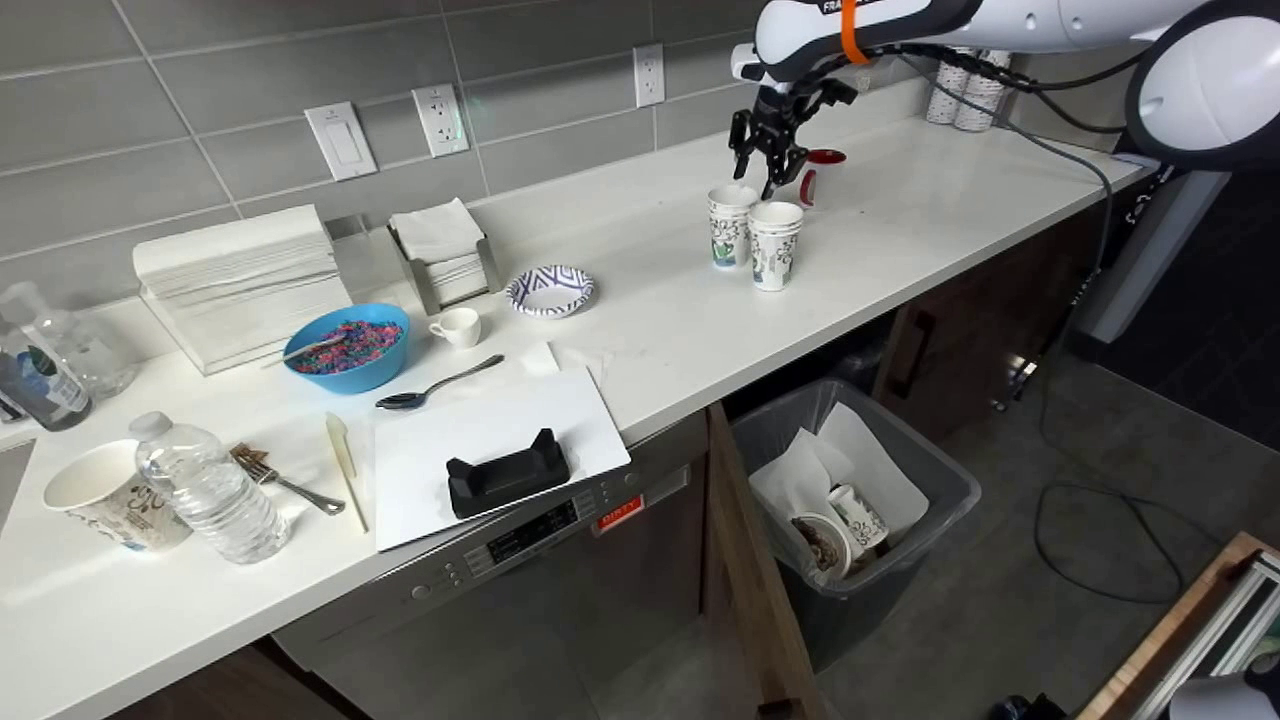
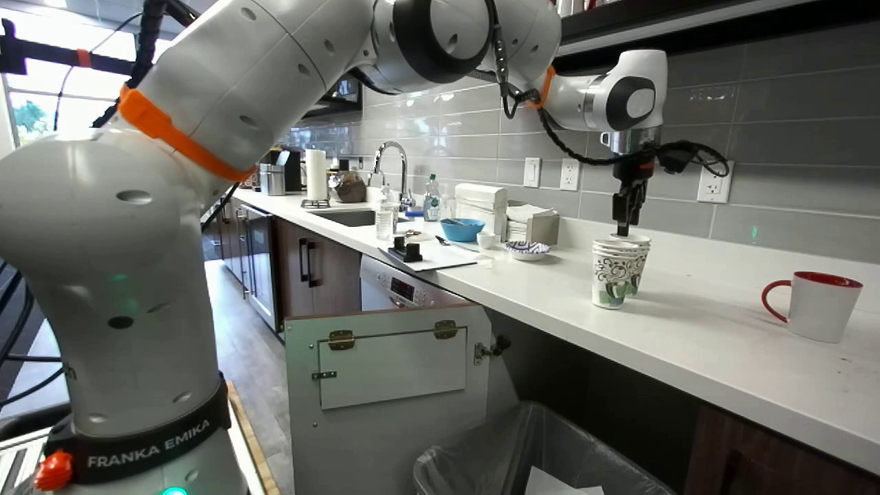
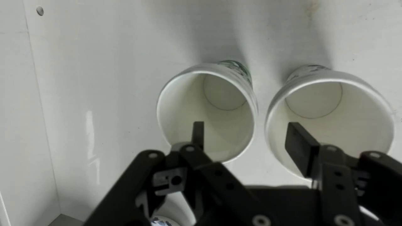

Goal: Simultaneously remove one cup from each stack

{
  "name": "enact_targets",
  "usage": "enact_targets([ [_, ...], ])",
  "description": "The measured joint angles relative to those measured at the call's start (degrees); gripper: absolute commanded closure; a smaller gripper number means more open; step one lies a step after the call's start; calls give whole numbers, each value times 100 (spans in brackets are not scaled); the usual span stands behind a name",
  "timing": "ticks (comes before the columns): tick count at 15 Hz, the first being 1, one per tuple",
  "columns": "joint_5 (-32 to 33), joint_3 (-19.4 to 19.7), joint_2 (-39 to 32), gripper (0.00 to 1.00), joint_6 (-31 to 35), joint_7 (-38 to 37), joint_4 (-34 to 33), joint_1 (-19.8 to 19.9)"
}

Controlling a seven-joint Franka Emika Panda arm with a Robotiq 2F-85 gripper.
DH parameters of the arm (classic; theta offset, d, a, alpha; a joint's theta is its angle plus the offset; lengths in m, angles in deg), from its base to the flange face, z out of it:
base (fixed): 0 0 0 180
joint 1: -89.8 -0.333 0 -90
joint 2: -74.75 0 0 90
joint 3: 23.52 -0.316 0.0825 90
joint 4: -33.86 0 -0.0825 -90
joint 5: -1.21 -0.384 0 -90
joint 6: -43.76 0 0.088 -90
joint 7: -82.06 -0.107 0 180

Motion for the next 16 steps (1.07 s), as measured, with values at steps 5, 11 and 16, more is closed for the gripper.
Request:
enact_targets([
  [5,0,0,-2,41,4,0,-83,28],
  [11,0,0,-90,45,-5,5,-83,29],
  [16,0,-3,-171,49,-29,9,-83,29],
])
